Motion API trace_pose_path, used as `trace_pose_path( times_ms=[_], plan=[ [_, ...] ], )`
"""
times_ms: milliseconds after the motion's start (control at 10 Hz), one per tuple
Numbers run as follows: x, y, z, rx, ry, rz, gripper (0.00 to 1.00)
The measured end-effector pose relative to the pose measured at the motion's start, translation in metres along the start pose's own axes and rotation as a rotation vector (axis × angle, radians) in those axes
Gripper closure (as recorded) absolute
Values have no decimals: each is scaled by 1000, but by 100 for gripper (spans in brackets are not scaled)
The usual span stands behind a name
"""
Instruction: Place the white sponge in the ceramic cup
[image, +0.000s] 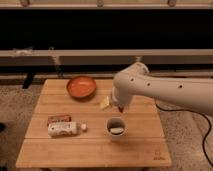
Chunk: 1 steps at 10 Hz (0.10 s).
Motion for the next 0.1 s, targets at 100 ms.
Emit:
trace_pose_path(
  times_ms=[100],
  plan=[
    [1, -4, 0, 9, 4, 1, 20]
  ],
)
